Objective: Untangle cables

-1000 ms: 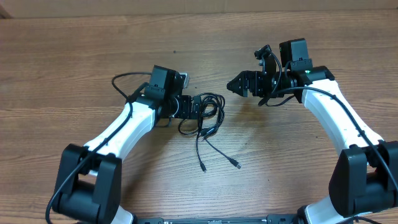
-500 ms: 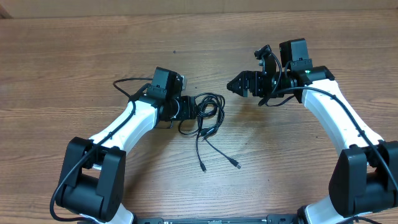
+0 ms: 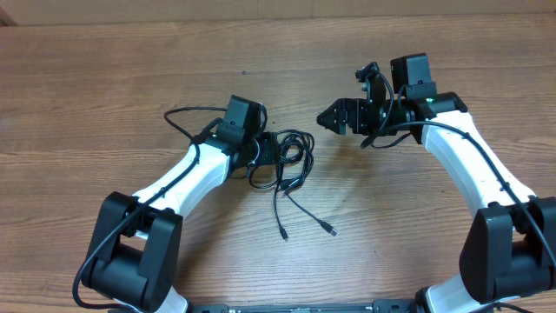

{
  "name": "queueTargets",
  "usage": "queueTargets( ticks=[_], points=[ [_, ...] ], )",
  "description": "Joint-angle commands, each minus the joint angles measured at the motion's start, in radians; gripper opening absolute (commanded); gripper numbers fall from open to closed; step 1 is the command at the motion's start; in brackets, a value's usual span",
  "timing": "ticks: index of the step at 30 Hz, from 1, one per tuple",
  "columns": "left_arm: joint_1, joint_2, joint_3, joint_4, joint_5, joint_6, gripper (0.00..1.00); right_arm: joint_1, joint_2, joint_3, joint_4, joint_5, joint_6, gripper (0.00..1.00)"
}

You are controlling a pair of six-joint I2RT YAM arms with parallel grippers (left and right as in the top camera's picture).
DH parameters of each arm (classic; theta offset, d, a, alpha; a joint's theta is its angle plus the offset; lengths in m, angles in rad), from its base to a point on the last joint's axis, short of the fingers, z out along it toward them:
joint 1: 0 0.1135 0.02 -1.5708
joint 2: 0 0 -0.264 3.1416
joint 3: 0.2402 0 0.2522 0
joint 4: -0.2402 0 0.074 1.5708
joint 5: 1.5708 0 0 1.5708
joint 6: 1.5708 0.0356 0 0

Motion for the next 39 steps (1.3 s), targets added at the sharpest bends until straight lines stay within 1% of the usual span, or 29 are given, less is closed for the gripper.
queueTargets(
  ticks=[1, 9, 15, 18, 23, 26, 32, 38, 39],
  points=[
    [-0.02, 0.01, -0.005, 0.011, -0.025, -0.03, 0.53, 0.001, -0.01, -0.005, 0.006, 0.005, 0.003, 0.94],
    [-0.06, 0.01, -0.005, 0.024, -0.089, -0.032, 0.54, 0.001, -0.01, -0.005, 0.012, 0.005, 0.003, 0.94],
    [-0.061, 0.011, -0.005, 0.026, -0.133, -0.055, 0.52, 0.001, -0.01, -0.005, 0.013, 0.005, 0.002, 0.94],
    [-0.063, 0.015, -0.005, 0.039, -0.129, -0.06, 0.51, 0.001, -0.01, -0.005, 0.014, 0.005, 0.002, 0.94],
    [-0.085, 0.053, -0.005, 0.071, -0.126, -0.103, 0.49, 0.001, -0.01, -0.005, 0.015, 0.005, 0.002, 0.94],
    [-0.098, 0.081, -0.005, 0.094, -0.125, -0.103, 0.47, 0.001, -0.01, -0.005, 0.014, 0.005, 0.003, 0.94],
    [-0.103, 0.093, -0.005, 0.123, -0.125, -0.103, 0.47, 0.001, -0.01, -0.005, 0.014, 0.005, 0.002, 0.94],
    [-0.104, 0.093, -0.005, 0.122, -0.125, -0.103, 0.4, 0.001, -0.01, -0.005, 0.014, 0.005, 0.002, 0.94],
    [-0.104, 0.093, -0.005, 0.122, -0.125, -0.103, 0.38, 0.001, -0.01, -0.005, 0.014, 0.005, 0.002, 0.94]
  ],
)
